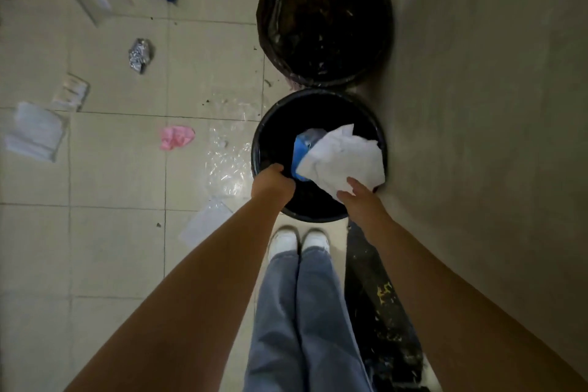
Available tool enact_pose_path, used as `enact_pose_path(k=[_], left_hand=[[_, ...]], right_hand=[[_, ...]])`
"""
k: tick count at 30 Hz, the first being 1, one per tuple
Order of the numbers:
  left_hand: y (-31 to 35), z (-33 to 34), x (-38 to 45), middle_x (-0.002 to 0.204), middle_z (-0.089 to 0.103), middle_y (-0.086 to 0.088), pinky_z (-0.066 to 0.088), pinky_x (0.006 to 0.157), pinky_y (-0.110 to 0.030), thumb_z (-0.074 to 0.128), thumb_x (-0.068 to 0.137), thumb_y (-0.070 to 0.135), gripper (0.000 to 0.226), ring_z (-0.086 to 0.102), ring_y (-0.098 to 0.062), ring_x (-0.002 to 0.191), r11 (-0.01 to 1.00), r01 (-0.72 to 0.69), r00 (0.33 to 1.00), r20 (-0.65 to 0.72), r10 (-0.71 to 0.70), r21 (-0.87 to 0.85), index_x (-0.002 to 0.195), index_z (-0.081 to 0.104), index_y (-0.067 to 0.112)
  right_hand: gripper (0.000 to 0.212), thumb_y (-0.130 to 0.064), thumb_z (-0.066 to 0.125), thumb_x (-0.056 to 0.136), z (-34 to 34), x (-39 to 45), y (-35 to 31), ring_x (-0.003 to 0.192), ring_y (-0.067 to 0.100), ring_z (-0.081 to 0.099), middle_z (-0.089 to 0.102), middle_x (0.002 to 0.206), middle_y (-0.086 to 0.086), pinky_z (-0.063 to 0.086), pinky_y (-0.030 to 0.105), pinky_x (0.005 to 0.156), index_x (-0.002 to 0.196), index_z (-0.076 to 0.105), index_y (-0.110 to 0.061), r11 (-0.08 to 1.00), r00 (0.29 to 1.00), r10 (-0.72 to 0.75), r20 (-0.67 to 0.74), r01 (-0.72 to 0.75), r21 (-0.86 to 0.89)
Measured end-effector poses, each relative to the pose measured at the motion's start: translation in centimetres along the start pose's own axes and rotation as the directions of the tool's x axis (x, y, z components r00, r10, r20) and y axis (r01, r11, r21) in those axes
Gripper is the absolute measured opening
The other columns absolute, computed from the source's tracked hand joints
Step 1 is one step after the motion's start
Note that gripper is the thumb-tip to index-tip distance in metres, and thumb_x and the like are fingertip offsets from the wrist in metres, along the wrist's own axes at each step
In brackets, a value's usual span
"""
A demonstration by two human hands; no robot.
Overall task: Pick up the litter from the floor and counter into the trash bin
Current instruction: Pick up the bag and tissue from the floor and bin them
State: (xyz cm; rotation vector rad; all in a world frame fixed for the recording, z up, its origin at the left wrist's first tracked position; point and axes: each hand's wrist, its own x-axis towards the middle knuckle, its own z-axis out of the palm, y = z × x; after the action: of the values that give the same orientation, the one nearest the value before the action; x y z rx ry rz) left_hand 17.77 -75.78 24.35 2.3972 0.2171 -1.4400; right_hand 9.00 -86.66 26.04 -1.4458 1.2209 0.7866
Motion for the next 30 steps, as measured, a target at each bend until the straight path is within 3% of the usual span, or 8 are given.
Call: enact_pose_path(k=[3, 6, 8, 12, 18, 23, 27, 30], left_hand=[[-1.9, -0.1, -0.2, 0.137, 0.053, -0.013, 0.042, 0.103, -0.038, 0.042, 0.095, 0.013, 0.042, 0.048, -0.032, 0.126, 0.972, -0.074, 0.992, -0.081, 0.094, 0.225, 0.136, 0.045, 0.015], [-4.2, -1.6, -1.4, 0.155, 0.031, -0.005, 0.023, 0.118, -0.040, 0.038, 0.098, 0.019, 0.045, 0.018, -0.028, 0.146, 0.842, -0.181, 0.957, -0.106, 0.269, 0.508, 0.143, 0.036, 0.017], [-5.8, -3.1, -2.4, 0.160, 0.014, -0.002, 0.011, 0.121, -0.042, 0.035, 0.100, 0.025, 0.049, 0.001, -0.026, 0.149, 0.758, -0.181, 0.947, -0.098, 0.307, 0.627, 0.148, 0.024, 0.021], [-8.6, -7.3, -3.9, 0.162, -0.001, 0.000, 0.004, 0.121, -0.045, 0.029, 0.101, 0.032, 0.052, -0.011, -0.026, 0.148, 0.662, -0.131, 0.943, -0.114, 0.314, 0.738, 0.150, 0.012, 0.025], [-13.1, -15.0, -3.4, 0.160, -0.013, 0.002, -0.003, 0.121, -0.047, 0.021, 0.101, 0.041, 0.057, -0.017, -0.026, 0.147, 0.585, -0.103, 0.914, -0.156, 0.376, 0.804, 0.150, -0.005, 0.028], [-17.3, -22.6, 1.2, 0.161, -0.013, 0.001, -0.004, 0.121, -0.047, 0.019, 0.100, 0.046, 0.058, -0.015, -0.025, 0.148, 0.489, -0.192, 0.866, -0.087, 0.492, 0.851, 0.150, -0.005, 0.029], [-20.0, -28.4, 4.6, 0.160, -0.014, 0.001, -0.005, 0.121, -0.046, 0.018, 0.101, 0.044, 0.058, -0.015, -0.024, 0.148, 0.299, -0.356, 0.803, 0.126, 0.583, 0.886, 0.150, -0.007, 0.028], [-21.5, -30.9, 6.8, 0.160, -0.015, 0.002, -0.005, 0.121, -0.046, 0.016, 0.101, 0.042, 0.057, -0.016, -0.024, 0.148, 0.173, -0.383, 0.778, 0.216, 0.590, 0.907, 0.149, -0.010, 0.026]], right_hand=[[0.047, -0.018, 0.039, 0.097, 0.5, 0.8, 0.7, 0.135, 0.032, 0.036, 0.037, 0.148, 0.018, 0.031, 0.035, 0.111, 0.142, 0.030, -0.007, 0.969, 0.999, -0.007, -0.036, -0.002, -0.245], [0.050, -0.020, 0.038, 0.097, 1.9, 0.2, 0.8, 0.138, 0.033, 0.030, 0.030, 0.151, 0.018, 0.029, 0.037, 0.112, 0.144, 0.026, -0.007, 0.882, 0.996, -0.091, -0.026, 0.068, -0.467], [0.050, -0.023, 0.038, 0.097, 3.0, -0.8, 0.3, 0.138, 0.034, 0.028, 0.028, 0.151, 0.017, 0.029, 0.041, 0.112, 0.143, 0.026, -0.007, 0.809, 0.983, -0.182, -0.028, 0.134, -0.572], [0.054, -0.030, 0.039, 0.096, 5.4, -3.2, -2.1, 0.142, 0.033, 0.019, 0.024, 0.154, 0.013, 0.028, 0.045, 0.113, 0.144, 0.024, -0.012, 0.649, 0.925, -0.376, -0.056, 0.220, -0.728], [0.061, -0.041, 0.030, 0.096, 12.0, -6.0, -7.6, 0.147, 0.031, -0.008, -0.005, 0.160, 0.009, 0.000, 0.052, 0.119, 0.148, 0.006, -0.020, 0.540, 0.871, -0.484, -0.084, 0.221, -0.812], [0.063, -0.049, 0.024, 0.095, 20.7, -5.2, -13.0, 0.146, 0.030, -0.012, -0.010, 0.159, 0.009, -0.006, 0.052, 0.118, 0.148, 0.001, -0.023, 0.579, 0.859, -0.477, -0.184, 0.150, -0.802], [0.063, -0.050, 0.024, 0.095, 28.2, -4.7, -15.7, 0.147, 0.028, -0.011, -0.011, 0.159, 0.008, -0.006, 0.050, 0.118, 0.148, -0.001, -0.025, 0.720, 0.888, -0.340, -0.309, 0.035, -0.693], [0.062, -0.050, 0.021, 0.095, 32.5, -4.8, -15.7, 0.146, 0.027, -0.013, -0.013, 0.159, 0.006, -0.006, 0.049, 0.119, 0.147, -0.003, -0.026, 0.781, 0.904, -0.235, -0.357, -0.043, -0.622]])
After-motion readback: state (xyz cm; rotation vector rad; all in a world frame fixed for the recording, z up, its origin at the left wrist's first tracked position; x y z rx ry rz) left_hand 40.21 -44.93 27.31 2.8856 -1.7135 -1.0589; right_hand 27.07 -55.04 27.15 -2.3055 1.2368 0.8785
